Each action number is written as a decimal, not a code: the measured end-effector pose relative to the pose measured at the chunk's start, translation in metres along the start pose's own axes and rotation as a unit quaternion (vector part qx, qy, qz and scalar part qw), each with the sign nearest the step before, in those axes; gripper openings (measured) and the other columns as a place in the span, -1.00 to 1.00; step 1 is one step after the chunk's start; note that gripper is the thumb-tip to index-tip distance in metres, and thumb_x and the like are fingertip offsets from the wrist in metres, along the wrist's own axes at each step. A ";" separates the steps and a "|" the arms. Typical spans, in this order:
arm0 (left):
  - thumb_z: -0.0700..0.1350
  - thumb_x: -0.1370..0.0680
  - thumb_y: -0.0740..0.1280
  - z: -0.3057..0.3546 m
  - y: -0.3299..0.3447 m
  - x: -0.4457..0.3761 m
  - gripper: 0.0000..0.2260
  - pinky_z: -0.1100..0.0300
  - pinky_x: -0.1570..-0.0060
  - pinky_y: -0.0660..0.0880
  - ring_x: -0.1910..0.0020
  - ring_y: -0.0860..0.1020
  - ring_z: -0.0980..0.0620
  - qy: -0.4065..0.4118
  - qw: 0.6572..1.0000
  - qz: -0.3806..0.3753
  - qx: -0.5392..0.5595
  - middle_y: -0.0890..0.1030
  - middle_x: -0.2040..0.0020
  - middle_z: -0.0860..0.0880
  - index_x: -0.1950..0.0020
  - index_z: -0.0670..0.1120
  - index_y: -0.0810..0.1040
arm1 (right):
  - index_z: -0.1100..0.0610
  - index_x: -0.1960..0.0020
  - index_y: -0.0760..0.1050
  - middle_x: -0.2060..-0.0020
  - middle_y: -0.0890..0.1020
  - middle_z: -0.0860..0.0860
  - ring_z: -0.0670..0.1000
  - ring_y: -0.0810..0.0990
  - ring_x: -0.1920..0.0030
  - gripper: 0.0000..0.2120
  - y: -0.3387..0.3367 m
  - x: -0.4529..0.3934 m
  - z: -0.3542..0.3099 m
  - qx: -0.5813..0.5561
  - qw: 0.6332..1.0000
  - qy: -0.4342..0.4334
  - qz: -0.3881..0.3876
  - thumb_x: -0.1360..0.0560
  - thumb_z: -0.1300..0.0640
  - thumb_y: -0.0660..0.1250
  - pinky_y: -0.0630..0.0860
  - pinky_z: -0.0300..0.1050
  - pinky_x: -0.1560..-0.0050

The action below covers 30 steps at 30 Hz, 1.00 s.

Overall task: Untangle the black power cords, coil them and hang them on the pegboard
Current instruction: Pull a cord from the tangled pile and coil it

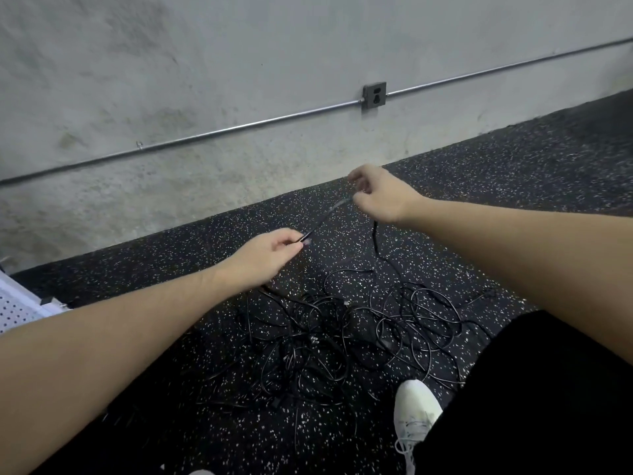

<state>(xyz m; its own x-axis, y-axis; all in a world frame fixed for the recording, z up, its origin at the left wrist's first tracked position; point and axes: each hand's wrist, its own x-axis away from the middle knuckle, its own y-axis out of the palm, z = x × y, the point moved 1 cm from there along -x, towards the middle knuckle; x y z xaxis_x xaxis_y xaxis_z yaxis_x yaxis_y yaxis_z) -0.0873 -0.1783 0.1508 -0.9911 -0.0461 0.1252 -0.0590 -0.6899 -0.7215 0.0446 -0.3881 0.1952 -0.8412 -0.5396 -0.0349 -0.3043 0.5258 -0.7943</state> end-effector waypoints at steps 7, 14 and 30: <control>0.20 -0.71 0.04 0.030 -0.004 -0.012 -0.76 0.03 0.25 0.38 0.41 0.40 0.06 0.013 0.990 0.082 0.111 0.58 0.35 0.01 -0.24 0.09 0.31 | 0.03 -0.33 0.48 -0.13 0.62 -0.02 -0.03 0.59 -0.04 -0.69 0.022 0.020 -0.042 0.132 0.960 -0.139 -0.203 -0.60 0.04 0.28 0.51 -0.05 -0.13; 0.26 -0.70 -0.17 0.027 0.001 -0.008 -0.39 0.10 0.23 0.50 0.38 0.57 -0.12 -0.008 0.978 0.009 0.207 0.62 0.38 -0.18 0.09 -0.13 0.47 | 0.05 0.20 0.38 0.37 0.45 -0.08 -0.11 0.35 0.42 -0.70 0.026 0.014 -0.046 -0.004 0.976 -0.133 -0.170 -0.60 -0.07 0.34 0.32 -0.25 0.38; -0.01 -0.74 0.13 0.027 0.002 -0.010 -0.76 0.16 0.13 0.63 0.36 0.51 0.09 0.004 0.996 0.057 0.068 0.43 0.40 0.08 -0.30 0.10 0.55 | 0.13 0.11 0.46 0.37 0.57 -0.01 -0.05 0.51 0.38 -0.72 -0.002 0.019 -0.009 -0.145 0.985 -0.041 -0.086 -0.66 -0.04 0.24 0.49 -0.11 0.18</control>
<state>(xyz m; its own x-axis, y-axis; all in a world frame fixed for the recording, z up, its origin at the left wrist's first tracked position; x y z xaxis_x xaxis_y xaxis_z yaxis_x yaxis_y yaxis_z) -0.0739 -0.1985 0.1666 -0.9914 -0.1240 0.0420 0.0699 -0.7724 -0.6313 0.0249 -0.3935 0.2017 -0.7301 -0.6828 0.0267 -0.5649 0.5811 -0.5859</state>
